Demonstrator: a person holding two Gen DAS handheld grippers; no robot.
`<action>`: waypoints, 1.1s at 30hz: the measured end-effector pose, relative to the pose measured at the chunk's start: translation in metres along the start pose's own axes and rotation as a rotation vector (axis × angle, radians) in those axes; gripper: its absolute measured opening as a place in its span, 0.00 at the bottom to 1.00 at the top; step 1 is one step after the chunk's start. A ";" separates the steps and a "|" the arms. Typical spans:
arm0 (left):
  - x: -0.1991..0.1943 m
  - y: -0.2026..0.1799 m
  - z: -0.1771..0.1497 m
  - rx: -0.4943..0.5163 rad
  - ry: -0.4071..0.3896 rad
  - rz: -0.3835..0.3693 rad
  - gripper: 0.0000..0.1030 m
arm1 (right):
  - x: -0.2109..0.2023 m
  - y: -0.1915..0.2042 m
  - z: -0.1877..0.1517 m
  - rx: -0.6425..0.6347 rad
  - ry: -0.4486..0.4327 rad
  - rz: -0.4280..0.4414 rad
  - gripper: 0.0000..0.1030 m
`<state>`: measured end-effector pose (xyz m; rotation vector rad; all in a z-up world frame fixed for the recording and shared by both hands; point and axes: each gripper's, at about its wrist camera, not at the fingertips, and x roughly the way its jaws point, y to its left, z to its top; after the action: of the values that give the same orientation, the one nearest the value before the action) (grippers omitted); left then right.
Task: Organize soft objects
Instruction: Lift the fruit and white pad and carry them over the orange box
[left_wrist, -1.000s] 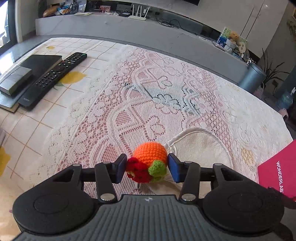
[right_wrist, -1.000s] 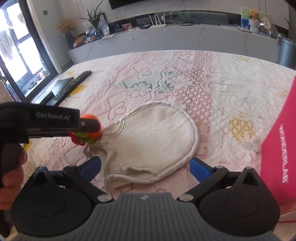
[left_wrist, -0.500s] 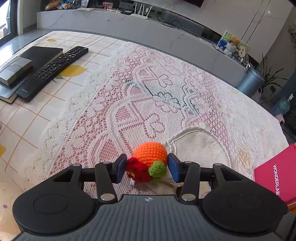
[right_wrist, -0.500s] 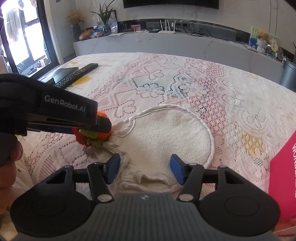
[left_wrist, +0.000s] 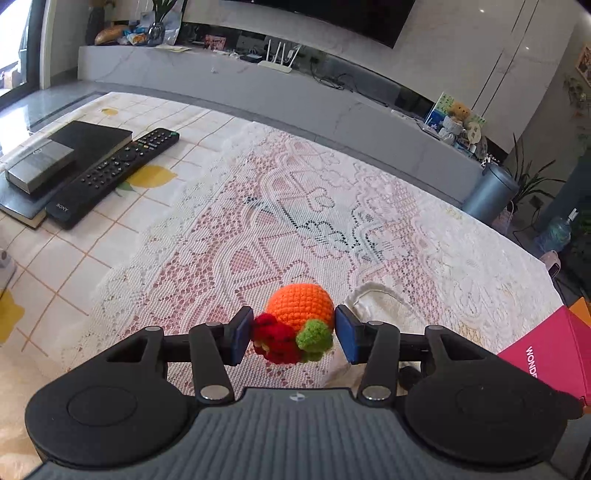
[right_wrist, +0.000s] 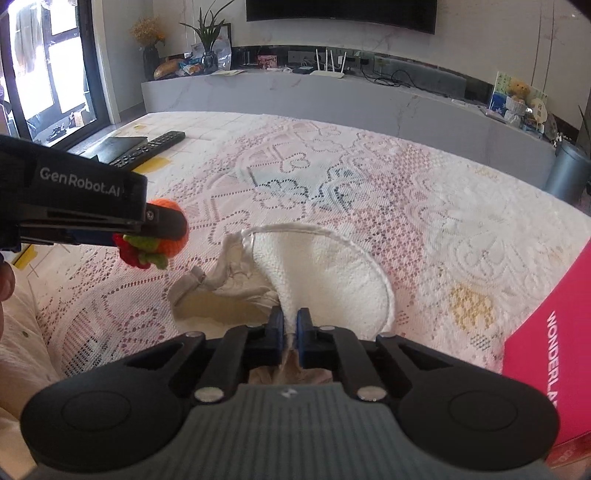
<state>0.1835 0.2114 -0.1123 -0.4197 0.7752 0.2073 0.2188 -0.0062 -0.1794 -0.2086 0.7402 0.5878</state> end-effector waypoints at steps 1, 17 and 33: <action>-0.003 -0.002 0.000 0.001 -0.003 0.000 0.53 | -0.006 -0.002 0.002 0.007 -0.012 0.002 0.05; -0.080 -0.058 -0.019 0.072 -0.044 -0.056 0.53 | -0.136 -0.027 0.006 0.042 -0.198 -0.018 0.05; -0.145 -0.180 -0.041 0.326 -0.120 -0.287 0.53 | -0.272 -0.112 -0.037 0.142 -0.333 -0.260 0.05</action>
<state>0.1161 0.0276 0.0173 -0.2034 0.6083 -0.1606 0.1022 -0.2289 -0.0226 -0.0701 0.4204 0.3092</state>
